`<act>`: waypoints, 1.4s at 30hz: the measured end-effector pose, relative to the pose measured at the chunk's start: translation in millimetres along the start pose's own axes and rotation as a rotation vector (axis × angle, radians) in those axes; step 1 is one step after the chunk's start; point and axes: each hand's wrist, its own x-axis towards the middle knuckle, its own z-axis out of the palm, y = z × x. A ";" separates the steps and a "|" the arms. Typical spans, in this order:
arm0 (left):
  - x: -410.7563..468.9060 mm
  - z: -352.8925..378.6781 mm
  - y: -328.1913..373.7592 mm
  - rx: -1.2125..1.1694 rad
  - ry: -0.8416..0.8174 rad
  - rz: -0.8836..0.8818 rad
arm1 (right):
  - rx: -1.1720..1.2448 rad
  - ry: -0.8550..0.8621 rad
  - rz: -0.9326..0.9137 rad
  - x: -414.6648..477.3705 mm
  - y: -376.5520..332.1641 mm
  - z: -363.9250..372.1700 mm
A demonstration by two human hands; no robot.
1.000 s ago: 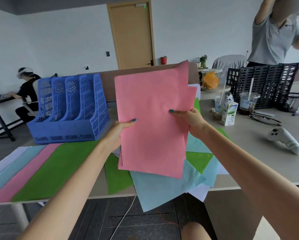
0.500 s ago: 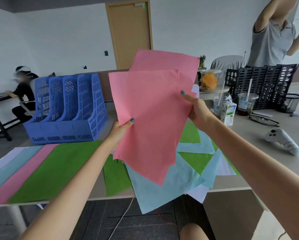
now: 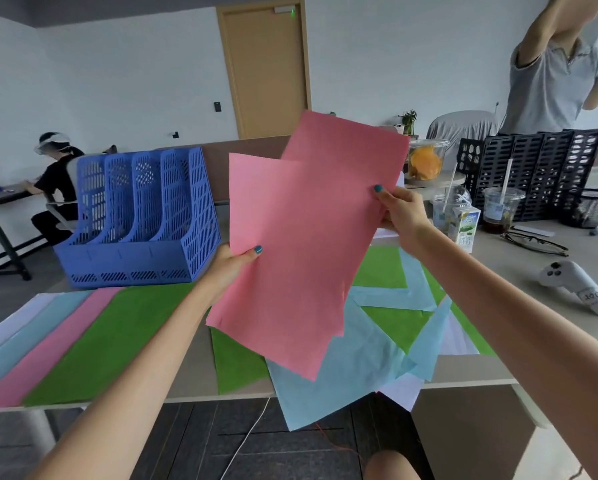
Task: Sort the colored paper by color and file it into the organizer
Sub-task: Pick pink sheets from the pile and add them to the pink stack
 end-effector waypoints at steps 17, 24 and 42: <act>39.1 -22.4 -35.9 -0.050 0.143 -0.182 | -0.154 -0.009 0.219 -4.0 84.9 -37.1; 42.3 8.2 -47.3 0.002 0.037 -0.275 | -0.127 -0.110 0.290 -5.8 93.0 -35.5; 79.1 32.6 -55.8 -0.164 0.083 -0.258 | -0.177 -0.106 0.269 7.5 107.2 -57.3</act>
